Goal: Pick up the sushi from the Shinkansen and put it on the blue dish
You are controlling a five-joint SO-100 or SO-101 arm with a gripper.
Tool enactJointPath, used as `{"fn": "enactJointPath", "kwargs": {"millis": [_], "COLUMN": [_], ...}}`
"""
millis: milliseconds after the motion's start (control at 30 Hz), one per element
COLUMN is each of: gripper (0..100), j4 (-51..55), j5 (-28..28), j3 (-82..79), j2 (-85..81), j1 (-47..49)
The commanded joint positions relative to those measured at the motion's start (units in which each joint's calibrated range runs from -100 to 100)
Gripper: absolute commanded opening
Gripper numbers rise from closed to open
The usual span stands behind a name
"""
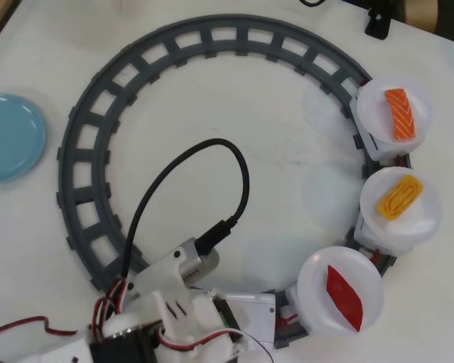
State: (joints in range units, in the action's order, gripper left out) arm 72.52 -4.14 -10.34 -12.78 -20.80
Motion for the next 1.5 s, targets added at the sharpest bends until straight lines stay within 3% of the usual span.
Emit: {"fn": "enactJointPath", "kwargs": {"millis": [0, 267, 433, 967, 1467], "gripper": [15, 16, 24, 24, 24], "j4": [-2.08, -8.61, -11.16, -10.91, -10.57], "j5": [-0.31, -0.25, -0.25, 3.62, 5.66], "j3": [3.85, 6.1, 10.52, 22.33, 17.82], "j2": [0.54, 7.68, 11.74, 22.11, 23.6], "j1": [-1.38, -1.47, -2.7, -3.23, -2.35]}}
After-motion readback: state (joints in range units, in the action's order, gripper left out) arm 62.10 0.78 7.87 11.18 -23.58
